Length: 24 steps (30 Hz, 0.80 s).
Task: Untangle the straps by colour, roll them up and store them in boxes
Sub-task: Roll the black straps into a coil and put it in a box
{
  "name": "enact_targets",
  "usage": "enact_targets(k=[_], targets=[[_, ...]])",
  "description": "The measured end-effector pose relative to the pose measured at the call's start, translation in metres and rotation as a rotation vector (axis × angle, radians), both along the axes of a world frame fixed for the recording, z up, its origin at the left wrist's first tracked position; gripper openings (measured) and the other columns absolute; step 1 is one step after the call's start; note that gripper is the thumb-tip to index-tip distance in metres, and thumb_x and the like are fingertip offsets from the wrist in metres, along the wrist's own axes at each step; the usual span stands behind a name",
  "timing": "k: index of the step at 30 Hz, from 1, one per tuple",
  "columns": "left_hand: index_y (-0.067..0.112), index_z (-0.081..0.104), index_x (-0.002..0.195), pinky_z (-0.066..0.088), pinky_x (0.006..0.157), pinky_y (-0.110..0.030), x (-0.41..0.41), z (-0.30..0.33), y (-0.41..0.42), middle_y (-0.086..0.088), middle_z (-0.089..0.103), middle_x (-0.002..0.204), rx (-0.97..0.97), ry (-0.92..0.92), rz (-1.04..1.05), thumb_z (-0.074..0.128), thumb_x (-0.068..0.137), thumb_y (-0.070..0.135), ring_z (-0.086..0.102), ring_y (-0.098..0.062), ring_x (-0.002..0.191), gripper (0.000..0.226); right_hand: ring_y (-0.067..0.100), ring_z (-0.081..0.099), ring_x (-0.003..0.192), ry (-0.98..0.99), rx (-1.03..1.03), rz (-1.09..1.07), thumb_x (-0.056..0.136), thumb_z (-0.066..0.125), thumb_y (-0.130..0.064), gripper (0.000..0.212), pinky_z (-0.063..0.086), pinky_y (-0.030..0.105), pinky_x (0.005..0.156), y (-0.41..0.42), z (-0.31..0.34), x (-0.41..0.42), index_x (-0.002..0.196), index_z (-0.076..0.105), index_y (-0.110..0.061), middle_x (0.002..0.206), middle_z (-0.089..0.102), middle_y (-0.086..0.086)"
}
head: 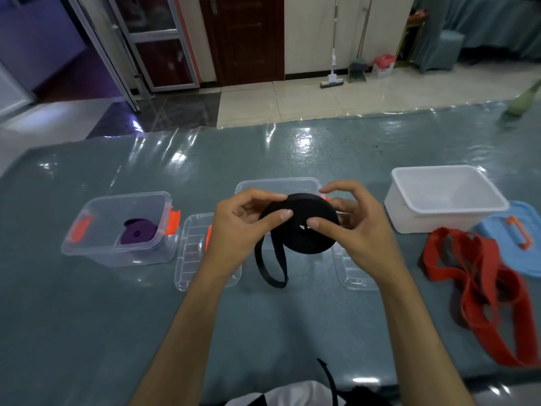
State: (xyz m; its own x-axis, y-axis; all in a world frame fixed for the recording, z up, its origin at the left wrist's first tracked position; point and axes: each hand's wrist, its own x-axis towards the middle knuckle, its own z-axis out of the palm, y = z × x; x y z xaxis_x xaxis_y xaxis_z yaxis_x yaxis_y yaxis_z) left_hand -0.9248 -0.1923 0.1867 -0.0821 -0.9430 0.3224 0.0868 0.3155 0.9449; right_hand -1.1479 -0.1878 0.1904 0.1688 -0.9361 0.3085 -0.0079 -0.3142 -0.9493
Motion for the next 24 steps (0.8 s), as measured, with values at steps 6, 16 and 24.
enact_targets(k=[6, 16, 24], targets=[[0.033, 0.081, 0.119, 0.059, 0.098, -0.024, 0.007, 0.000, -0.002, 0.001, 0.080, 0.120, 0.041, -0.023, -0.131, 0.087, 0.087, 0.020, 0.075, -0.017, 0.115, 0.035, 0.027, 0.079, 0.098, -0.079, -0.009, -0.051, 0.083, 0.090, -0.018, 0.031, 0.066, 0.037, 0.079, 0.000, -0.003, -0.003, 0.104, 0.069, -0.026, 0.108, 0.080, 0.007], [0.034, 0.080, 0.121, 0.058, 0.097, -0.024, 0.020, -0.004, -0.009, 0.002, 0.080, 0.119, 0.071, -0.136, -0.139, 0.087, 0.087, 0.019, 0.076, -0.018, 0.113, 0.037, 0.025, 0.079, 0.094, 0.012, 0.012, 0.011, 0.089, 0.085, -0.016, 0.036, 0.065, 0.044, 0.084, -0.006, -0.011, -0.003, 0.119, 0.070, -0.029, 0.102, 0.081, 0.006], [0.029, 0.083, 0.104, 0.061, 0.090, -0.024, 0.008, -0.009, -0.012, -0.002, 0.082, 0.105, 0.036, -0.037, -0.015, 0.089, 0.084, 0.016, 0.079, -0.021, 0.103, 0.024, 0.023, 0.079, 0.096, 0.008, -0.009, -0.014, 0.087, 0.087, -0.014, 0.034, 0.065, 0.034, 0.081, -0.015, -0.011, 0.008, 0.115, 0.073, -0.029, 0.101, 0.081, 0.002]])
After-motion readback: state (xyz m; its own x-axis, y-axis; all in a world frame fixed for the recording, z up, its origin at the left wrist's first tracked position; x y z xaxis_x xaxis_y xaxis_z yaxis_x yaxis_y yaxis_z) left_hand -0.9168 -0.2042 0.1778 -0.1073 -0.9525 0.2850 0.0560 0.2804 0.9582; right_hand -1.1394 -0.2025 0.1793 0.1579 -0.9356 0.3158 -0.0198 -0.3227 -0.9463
